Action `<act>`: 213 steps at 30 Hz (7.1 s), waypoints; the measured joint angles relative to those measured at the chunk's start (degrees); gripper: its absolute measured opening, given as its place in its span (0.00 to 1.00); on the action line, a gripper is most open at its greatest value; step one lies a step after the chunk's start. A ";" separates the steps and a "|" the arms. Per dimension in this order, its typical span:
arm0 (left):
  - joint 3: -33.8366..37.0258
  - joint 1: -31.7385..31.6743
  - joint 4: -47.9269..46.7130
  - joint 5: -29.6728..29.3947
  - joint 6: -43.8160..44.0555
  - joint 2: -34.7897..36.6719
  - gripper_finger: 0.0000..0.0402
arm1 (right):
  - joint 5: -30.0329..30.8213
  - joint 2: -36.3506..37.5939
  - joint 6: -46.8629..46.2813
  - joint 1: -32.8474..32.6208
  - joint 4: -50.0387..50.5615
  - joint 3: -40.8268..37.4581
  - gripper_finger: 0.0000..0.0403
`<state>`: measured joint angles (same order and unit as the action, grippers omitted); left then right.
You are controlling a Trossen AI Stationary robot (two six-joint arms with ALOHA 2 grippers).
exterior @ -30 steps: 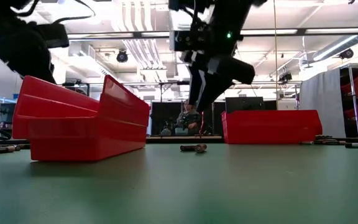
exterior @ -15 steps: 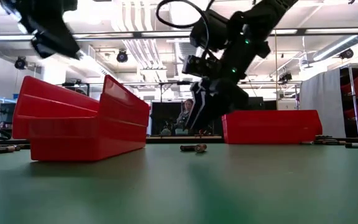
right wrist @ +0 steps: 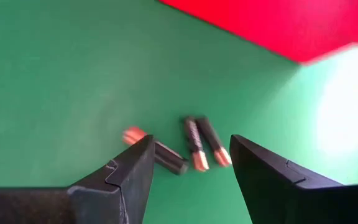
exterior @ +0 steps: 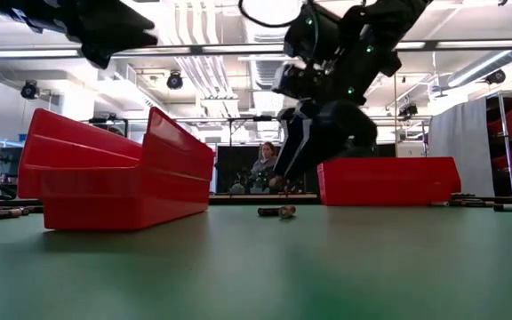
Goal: Sort batteries
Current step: Put the big black battery into the left red bin
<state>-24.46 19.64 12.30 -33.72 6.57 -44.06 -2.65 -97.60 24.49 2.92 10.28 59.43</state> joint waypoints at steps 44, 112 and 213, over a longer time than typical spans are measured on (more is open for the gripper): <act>13.00 0.13 20.12 -3.38 -25.16 19.55 0.39 | 4.18 -14.69 7.06 -3.37 22.00 16.36 0.27; 10.89 0.15 14.62 -3.34 -22.14 20.50 0.39 | 3.73 -27.03 -22.44 -7.68 -4.52 41.32 0.13; 10.98 0.09 13.09 -4.96 -22.99 20.21 0.39 | 1.71 -42.51 -25.88 -3.67 51.57 75.57 0.13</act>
<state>-13.47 19.73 25.39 -38.68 -16.43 -23.85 -0.94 -140.11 -1.39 -0.74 61.85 135.00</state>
